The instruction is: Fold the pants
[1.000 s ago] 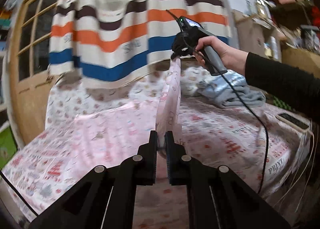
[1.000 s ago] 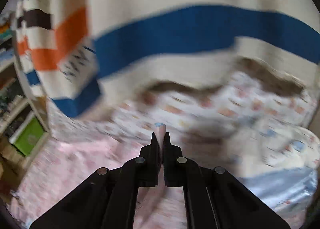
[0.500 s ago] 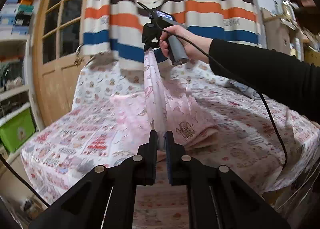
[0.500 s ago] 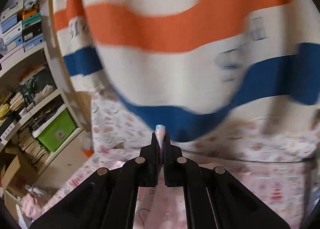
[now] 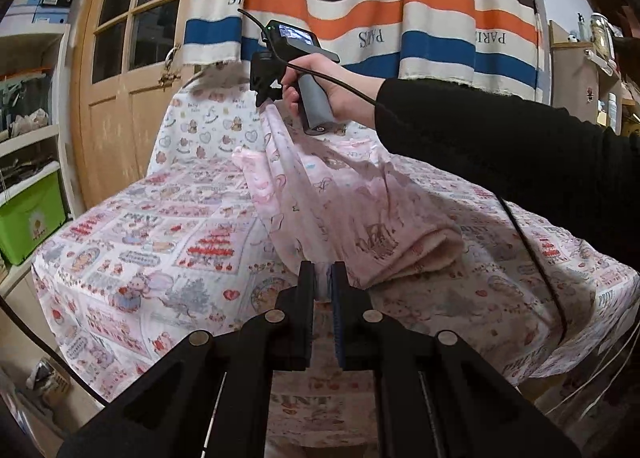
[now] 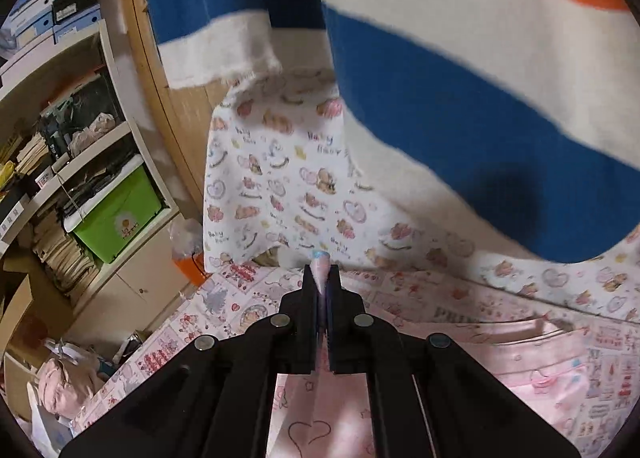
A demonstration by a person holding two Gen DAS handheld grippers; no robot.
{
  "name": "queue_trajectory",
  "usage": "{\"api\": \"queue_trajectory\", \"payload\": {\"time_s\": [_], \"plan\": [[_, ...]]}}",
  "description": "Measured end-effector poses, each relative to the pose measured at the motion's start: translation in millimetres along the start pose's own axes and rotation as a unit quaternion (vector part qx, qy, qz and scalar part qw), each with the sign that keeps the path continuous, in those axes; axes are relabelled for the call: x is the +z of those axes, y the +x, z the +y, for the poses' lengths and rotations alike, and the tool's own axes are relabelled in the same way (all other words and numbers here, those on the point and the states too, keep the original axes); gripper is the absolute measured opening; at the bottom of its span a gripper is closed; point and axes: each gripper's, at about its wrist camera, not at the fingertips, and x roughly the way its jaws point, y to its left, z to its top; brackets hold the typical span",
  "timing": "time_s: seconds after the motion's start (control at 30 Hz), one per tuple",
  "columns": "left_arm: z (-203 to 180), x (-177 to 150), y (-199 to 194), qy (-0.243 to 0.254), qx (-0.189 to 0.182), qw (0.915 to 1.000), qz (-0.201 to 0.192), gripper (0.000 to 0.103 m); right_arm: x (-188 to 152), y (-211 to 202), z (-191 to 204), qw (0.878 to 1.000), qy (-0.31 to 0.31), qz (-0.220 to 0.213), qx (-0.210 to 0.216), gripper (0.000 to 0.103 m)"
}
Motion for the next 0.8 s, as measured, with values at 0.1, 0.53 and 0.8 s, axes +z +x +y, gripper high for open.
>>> {"api": "queue_trajectory", "payload": {"time_s": [0.1,0.53,0.8], "plan": [[3,0,0,-0.003,-0.004,1.0000,0.000,0.009,-4,9,1,1.000,0.005,0.005,-0.007,0.003],[8,3,-6,0.001,0.018,0.9998,-0.008,0.047,-2,-47,-46,0.995,0.057,-0.086,-0.013,0.078],[24,27,-10,0.008,0.042,0.9986,-0.030,0.056,-40,-138,-113,0.990,0.042,-0.131,-0.025,0.078]]}}
